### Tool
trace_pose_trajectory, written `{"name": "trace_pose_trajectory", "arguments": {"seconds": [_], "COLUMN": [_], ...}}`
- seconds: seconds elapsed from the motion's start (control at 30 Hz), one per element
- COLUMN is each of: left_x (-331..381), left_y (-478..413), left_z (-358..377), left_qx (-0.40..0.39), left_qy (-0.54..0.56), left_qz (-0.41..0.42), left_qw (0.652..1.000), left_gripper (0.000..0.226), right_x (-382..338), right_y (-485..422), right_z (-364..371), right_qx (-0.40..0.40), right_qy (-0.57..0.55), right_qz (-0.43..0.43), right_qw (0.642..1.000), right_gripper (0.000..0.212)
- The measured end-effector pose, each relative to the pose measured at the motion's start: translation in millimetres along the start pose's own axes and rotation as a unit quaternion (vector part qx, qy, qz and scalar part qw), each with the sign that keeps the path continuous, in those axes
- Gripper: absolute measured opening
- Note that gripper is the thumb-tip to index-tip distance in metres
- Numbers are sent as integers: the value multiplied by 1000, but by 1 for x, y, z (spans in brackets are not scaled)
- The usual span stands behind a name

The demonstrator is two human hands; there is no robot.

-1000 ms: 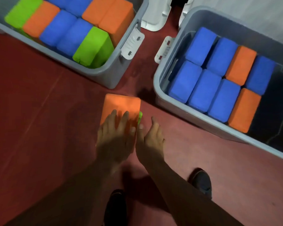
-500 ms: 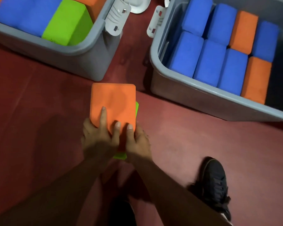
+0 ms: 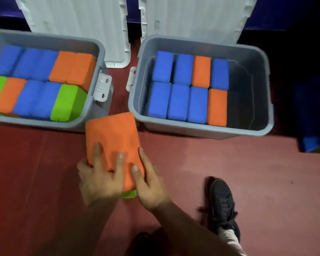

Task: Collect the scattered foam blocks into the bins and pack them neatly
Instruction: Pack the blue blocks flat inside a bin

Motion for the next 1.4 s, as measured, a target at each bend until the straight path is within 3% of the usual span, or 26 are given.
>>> {"name": "trace_pose_trajectory", "arguments": {"seconds": [0.23,0.4,0.6,0.7,0.83,0.97,1.07,1.17,1.3,1.4], "left_x": [47,102,200,252,328,403,440,467,478,484], "left_y": [33,37,36,41,53,73,81,75,58,34], "left_z": [-29,-34,-13,13,54,94,125,144,174,202], "left_qx": [21,13,-21,-66,-172,-273,-316,-305,-292,-279], "left_qy": [-29,-25,6,37,163,240,221,215,172,143], "left_qz": [-3,85,179,232,274,193,122,110,93,100], "left_qw": [999,996,984,970,932,911,915,921,936,944], "left_gripper": [91,91,93,93,107,113,124,118,82,70], "right_x": [-20,-40,-60,-67,-81,-97,-97,-90,-70,-51], "right_y": [28,41,23,12,8,-3,-22,-47,-90,-124], "right_z": [-42,-87,-170,-226,-317,-394,-431,-460,-474,-477], "right_qx": [8,63,154,231,364,421,399,362,312,302], "right_qy": [-36,-80,-130,-160,-210,-195,-128,-91,-66,-50], "right_qz": [5,-15,-39,-64,-110,-131,-91,-56,-5,26], "right_qw": [999,995,979,958,901,876,904,926,948,951], "right_gripper": [51,48,64,74,67,69,65,59,64,63]}}
Point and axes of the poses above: each hand's wrist, its own y-axis away from the middle knuckle, its own z-axis out of the palm, x = y × z, the point moved 10 cm from there along -y, towards the middle knuckle, and after that the axes turned 3 degrees about -z, right-handed, at the moved point
